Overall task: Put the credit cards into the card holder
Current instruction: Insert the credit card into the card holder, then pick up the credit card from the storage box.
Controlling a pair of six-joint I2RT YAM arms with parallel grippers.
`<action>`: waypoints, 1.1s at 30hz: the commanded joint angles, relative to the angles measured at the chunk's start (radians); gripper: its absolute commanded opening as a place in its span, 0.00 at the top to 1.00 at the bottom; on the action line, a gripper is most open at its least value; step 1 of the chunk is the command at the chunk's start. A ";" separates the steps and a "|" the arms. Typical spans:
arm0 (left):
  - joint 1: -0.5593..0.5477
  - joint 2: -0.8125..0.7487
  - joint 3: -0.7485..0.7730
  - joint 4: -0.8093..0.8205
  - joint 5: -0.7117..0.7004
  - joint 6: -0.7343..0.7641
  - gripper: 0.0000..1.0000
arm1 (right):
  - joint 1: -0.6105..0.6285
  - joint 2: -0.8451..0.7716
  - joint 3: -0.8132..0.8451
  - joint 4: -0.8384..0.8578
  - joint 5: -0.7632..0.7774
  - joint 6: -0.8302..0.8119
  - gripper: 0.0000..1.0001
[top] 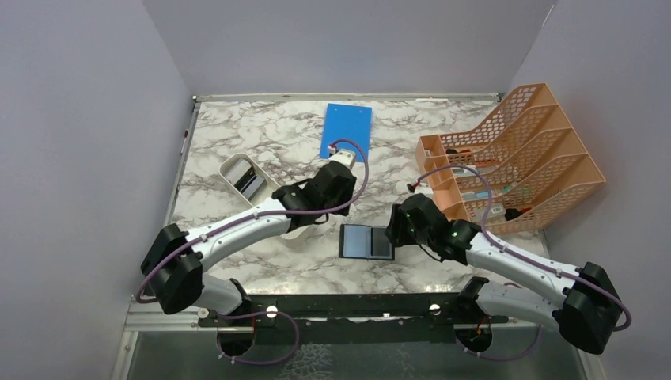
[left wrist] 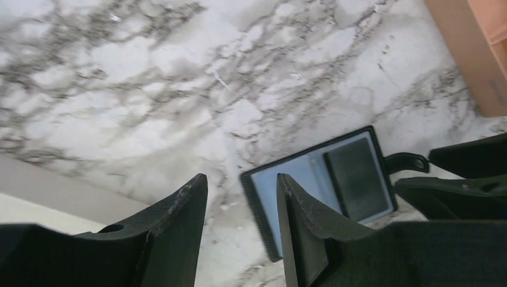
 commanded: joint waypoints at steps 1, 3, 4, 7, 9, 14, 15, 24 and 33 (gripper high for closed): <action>0.076 -0.109 0.007 -0.076 -0.057 0.301 0.50 | -0.003 -0.038 0.030 -0.023 -0.036 -0.035 0.42; 0.101 -0.151 -0.020 -0.070 -0.088 0.427 0.50 | -0.003 -0.046 0.028 -0.020 -0.039 -0.040 0.40; 0.121 -0.166 -0.033 -0.066 -0.102 0.479 0.50 | -0.003 -0.051 0.028 -0.019 -0.041 -0.042 0.40; 0.219 -0.201 -0.048 -0.069 -0.096 0.593 0.50 | -0.003 -0.061 0.029 -0.013 -0.055 -0.047 0.40; 0.289 -0.222 -0.052 -0.059 -0.064 0.660 0.50 | -0.003 -0.065 0.031 -0.010 -0.065 -0.049 0.40; 0.436 -0.215 -0.056 -0.051 -0.012 0.787 0.52 | -0.003 -0.067 0.039 -0.006 -0.075 -0.061 0.40; 0.471 -0.211 -0.059 -0.050 -0.011 0.803 0.54 | -0.003 -0.066 0.041 -0.007 -0.076 -0.066 0.40; 0.687 -0.113 -0.161 0.084 0.055 1.003 0.62 | -0.003 -0.071 0.031 0.003 -0.075 -0.086 0.40; 0.736 -0.010 -0.210 0.233 0.042 1.123 0.60 | -0.004 -0.052 0.024 0.032 -0.065 -0.116 0.40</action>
